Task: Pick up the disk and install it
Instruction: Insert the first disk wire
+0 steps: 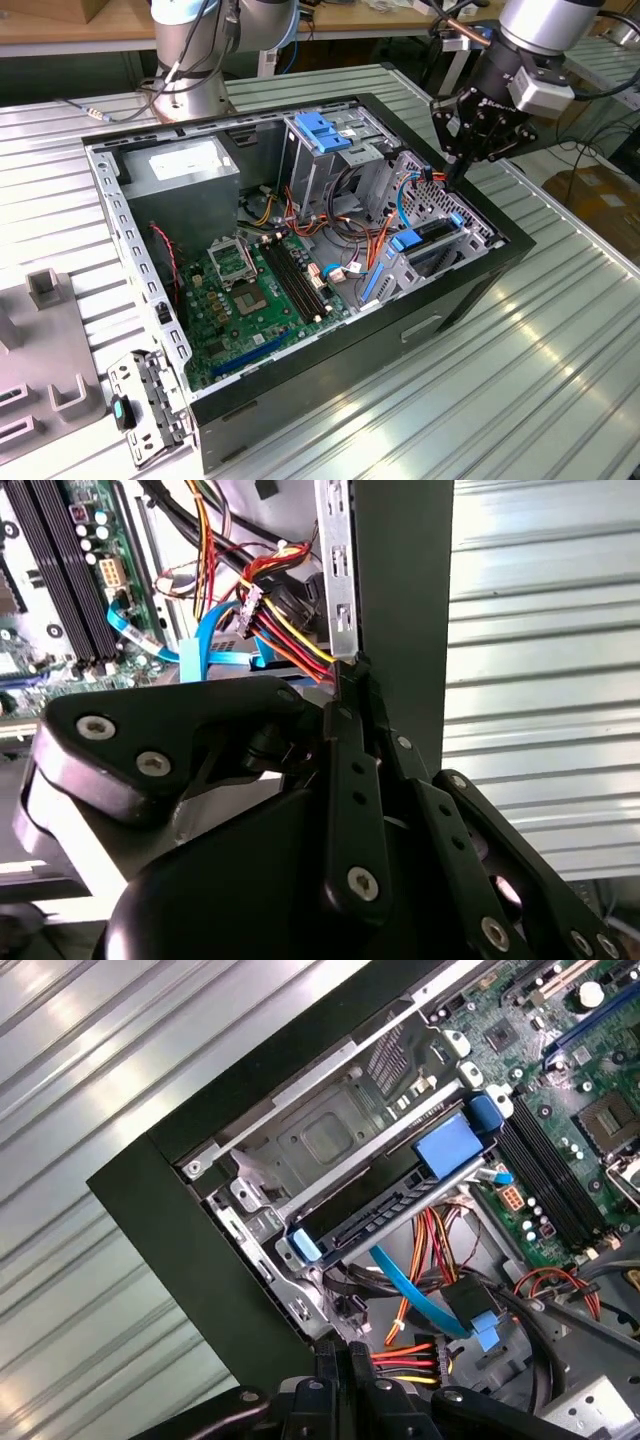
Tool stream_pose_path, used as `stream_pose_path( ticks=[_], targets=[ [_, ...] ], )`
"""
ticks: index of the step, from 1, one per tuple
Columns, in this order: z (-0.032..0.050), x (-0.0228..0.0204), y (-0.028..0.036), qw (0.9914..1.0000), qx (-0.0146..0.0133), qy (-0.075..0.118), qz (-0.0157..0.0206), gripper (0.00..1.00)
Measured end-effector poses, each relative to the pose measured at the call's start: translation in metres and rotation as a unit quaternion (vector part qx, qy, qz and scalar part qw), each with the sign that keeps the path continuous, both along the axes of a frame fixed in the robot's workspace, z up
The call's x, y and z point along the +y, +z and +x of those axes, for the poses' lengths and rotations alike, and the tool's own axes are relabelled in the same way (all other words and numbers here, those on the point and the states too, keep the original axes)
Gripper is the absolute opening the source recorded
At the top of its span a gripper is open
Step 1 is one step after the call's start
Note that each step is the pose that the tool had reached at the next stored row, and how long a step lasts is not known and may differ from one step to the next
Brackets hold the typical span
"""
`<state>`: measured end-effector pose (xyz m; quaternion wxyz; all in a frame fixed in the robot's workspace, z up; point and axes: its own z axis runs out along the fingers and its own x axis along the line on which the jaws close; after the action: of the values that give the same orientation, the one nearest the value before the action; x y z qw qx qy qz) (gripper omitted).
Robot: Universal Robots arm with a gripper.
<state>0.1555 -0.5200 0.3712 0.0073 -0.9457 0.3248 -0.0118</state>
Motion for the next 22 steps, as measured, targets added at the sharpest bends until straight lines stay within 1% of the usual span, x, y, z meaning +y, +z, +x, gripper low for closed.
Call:
stream_pose_path(
  ticks=[3, 4, 10, 12, 13, 16, 20, 22],
  targets=[
    [0.0000, 0.0000, -0.0005, 0.99968, 0.0000, -0.025, 0.0000, 0.16],
    [-0.0001, 0.0000, -0.0006, 0.99958, 0.0000, -0.029, 0.0000, 0.16],
    [-0.0010, 0.0000, -0.0007, 0.99945, 0.0000, -0.033, 0.0000, 0.16],
    [-0.0010, 0.0000, -0.0008, 0.99893, 0.0000, -0.046, 0.0000, 0.16],
    [-0.0010, 0.0000, -0.0009, 0.99848, 0.0000, -0.055, 0.0000, 0.16],
    [-0.0010, 0.0000, -0.0008, 0.99741, 0.0000, -0.072, 0.0000, 0.16],
    [-0.0016, 0.0000, -0.0008, 0.99638, 0.0000, -0.085, 0.0000, 0.16],
    [-0.0032, 0.0000, -0.0008, 0.99635, 0.0000, -0.085, 0.0000, 0.16]
  ],
)
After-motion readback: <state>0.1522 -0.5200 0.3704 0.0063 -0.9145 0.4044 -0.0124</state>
